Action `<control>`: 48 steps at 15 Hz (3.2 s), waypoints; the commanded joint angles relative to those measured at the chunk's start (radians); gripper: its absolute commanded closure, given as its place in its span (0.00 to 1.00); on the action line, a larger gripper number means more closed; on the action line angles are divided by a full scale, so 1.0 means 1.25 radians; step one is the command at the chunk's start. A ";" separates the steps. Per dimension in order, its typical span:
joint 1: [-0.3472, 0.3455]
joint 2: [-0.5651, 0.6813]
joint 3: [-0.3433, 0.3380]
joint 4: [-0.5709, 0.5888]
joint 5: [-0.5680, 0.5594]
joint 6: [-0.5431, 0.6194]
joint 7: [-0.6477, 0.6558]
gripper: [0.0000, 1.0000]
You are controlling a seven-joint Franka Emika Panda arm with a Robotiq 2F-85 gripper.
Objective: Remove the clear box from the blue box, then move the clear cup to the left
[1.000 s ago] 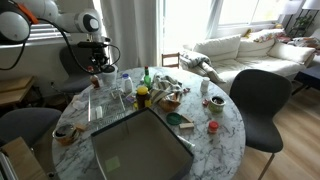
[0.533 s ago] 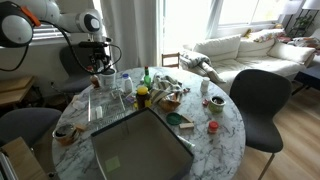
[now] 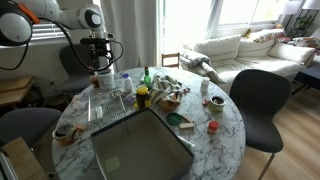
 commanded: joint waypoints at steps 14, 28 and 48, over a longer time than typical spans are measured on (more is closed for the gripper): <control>-0.056 -0.411 -0.105 -0.437 -0.046 0.152 0.356 0.00; -0.156 -0.429 -0.119 -0.496 0.023 0.151 0.375 0.00; -0.332 -0.461 -0.234 -0.870 0.026 0.524 0.321 0.00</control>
